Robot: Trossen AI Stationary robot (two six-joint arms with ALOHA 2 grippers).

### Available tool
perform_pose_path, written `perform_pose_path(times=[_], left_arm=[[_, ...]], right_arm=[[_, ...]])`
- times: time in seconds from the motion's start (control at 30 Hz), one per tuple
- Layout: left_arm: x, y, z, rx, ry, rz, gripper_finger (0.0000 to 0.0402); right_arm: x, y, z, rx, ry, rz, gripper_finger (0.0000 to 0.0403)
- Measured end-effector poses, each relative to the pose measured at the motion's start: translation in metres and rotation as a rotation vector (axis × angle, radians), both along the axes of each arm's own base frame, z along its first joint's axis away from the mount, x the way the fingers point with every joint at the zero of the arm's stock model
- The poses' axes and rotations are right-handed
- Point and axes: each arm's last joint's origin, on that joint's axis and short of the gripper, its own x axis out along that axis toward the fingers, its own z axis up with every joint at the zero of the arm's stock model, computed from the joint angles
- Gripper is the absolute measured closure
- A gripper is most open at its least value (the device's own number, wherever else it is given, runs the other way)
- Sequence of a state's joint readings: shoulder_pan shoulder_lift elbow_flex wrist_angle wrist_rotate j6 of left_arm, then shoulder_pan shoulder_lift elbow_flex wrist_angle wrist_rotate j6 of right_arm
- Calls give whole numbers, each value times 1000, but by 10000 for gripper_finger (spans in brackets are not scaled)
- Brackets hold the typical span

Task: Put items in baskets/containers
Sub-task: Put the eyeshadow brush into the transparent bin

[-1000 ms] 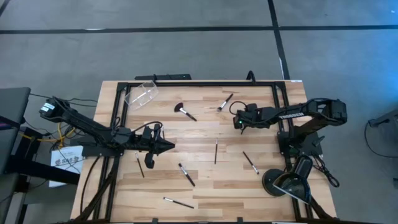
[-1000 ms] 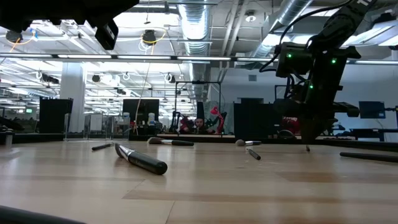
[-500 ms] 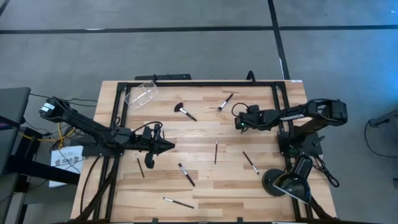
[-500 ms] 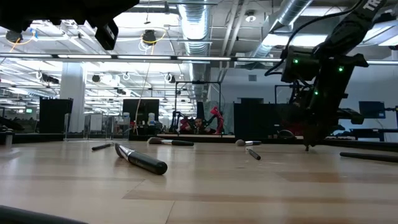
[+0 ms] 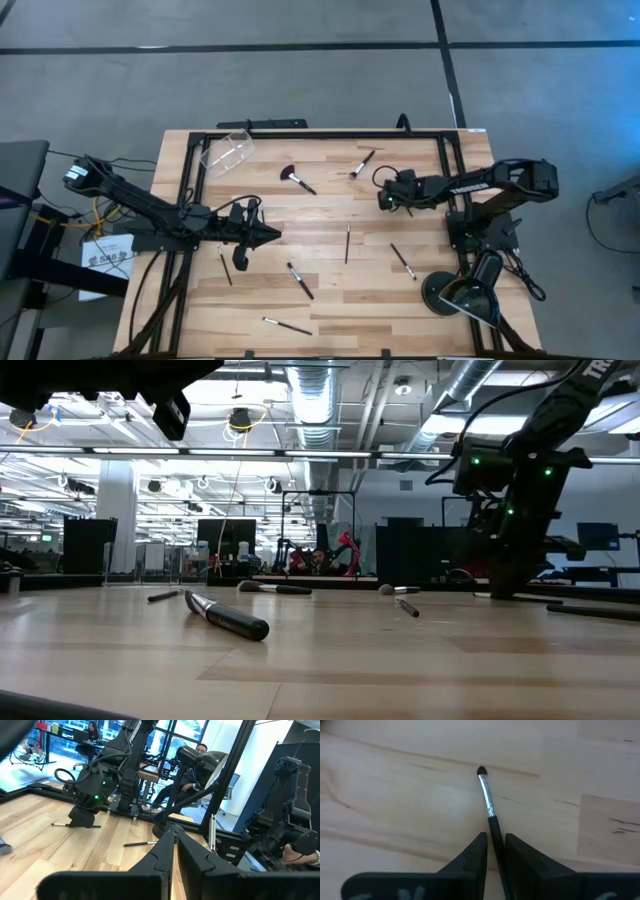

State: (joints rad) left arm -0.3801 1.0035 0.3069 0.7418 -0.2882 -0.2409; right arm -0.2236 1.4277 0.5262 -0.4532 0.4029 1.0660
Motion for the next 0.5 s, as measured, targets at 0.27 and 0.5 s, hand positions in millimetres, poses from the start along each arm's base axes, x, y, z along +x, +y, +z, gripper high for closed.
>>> perform_pose_path(times=[0.27, 0.5], left_arm=[[0, 0, 0, 0, 0, 0, 380], [0, 0, 0, 0, 0, 0, 380]], right_arm=[[0, 2, 0, 87, 39, 134, 376], [-4, -4, 0, 182, 62, 211, 378]])
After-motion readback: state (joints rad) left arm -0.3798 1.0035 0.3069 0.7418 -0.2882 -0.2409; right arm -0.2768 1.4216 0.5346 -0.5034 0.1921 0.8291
